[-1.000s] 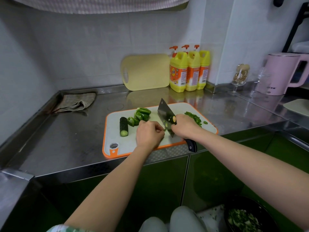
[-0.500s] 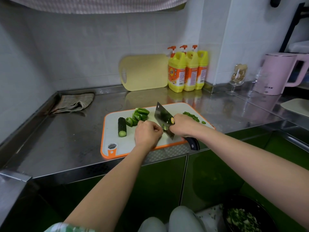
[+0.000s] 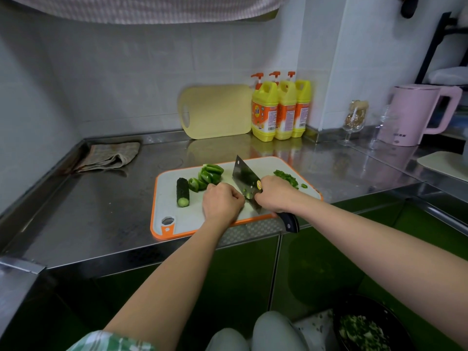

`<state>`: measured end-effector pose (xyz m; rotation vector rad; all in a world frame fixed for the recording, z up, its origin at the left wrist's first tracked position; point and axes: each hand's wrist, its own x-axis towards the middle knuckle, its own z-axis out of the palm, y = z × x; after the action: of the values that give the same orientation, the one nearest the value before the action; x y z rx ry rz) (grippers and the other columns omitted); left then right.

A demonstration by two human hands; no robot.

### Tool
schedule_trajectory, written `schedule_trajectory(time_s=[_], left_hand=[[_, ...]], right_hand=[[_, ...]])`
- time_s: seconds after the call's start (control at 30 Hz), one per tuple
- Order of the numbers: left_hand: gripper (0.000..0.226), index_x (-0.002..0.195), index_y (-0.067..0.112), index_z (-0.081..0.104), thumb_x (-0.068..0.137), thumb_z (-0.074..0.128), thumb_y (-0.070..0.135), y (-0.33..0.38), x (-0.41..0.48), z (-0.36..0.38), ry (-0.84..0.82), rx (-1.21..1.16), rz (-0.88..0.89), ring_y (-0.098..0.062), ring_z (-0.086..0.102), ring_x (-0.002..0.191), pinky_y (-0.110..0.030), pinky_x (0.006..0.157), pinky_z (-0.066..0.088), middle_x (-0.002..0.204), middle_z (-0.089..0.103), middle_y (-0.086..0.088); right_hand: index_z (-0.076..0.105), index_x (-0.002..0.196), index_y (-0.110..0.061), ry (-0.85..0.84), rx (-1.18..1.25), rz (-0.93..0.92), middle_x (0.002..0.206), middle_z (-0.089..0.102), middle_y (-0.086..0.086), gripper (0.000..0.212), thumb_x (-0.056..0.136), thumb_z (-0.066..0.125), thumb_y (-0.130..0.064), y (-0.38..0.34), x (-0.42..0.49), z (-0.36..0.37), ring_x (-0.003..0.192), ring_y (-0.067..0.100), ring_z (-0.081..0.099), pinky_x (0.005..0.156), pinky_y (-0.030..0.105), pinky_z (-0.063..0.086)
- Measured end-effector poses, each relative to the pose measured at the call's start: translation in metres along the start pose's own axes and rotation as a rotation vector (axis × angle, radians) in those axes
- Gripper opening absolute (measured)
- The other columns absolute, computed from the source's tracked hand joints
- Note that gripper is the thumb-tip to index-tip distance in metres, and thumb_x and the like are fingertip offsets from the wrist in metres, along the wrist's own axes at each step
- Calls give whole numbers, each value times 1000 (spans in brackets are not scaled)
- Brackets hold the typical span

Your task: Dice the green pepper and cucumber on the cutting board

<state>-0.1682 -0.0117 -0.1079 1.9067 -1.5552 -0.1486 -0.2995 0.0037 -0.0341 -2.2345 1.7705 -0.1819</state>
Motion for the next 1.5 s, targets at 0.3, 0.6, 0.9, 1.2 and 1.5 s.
schedule_trajectory(time_s=[0.3,0.6,0.9,1.2,1.5], left_hand=[[20,57,21,64,77,62,22,-1,0,3,10,-13,14,-23,51,85,-34,72,48,74,69,1],[30,46,25,54,74,62,21,-5,2,3,-10,-50,35,-24,59,78,-39,71,53,65,68,4],[16,66,23,73,81,68,27,-7,6,7,-29,-70,64,-22,59,84,-40,78,53,75,71,4],[18,61,19,72,78,68,19,-8,6,6,-38,-99,75,-24,60,80,-38,68,54,70,70,2],[18,64,21,72,81,65,22,-1,5,8,-26,-55,34,-22,58,83,-39,74,54,72,69,1]], right_hand=[[50,82,-5,10,72,30,64,57,11,9,91,48,-8,-6,16,5,62,29,65,52,27,49],[48,83,-7,25,160,6,56,56,10,9,90,43,-7,7,7,-7,40,20,56,40,19,41],[54,88,-2,-38,60,25,55,58,10,12,92,45,-9,-6,7,-5,45,19,56,41,22,39],[48,76,-7,22,53,42,61,57,9,15,91,49,-10,-10,9,2,50,23,60,50,27,48],[50,78,-6,-72,-12,7,62,56,8,17,94,47,-12,-8,-2,-12,48,18,53,42,24,38]])
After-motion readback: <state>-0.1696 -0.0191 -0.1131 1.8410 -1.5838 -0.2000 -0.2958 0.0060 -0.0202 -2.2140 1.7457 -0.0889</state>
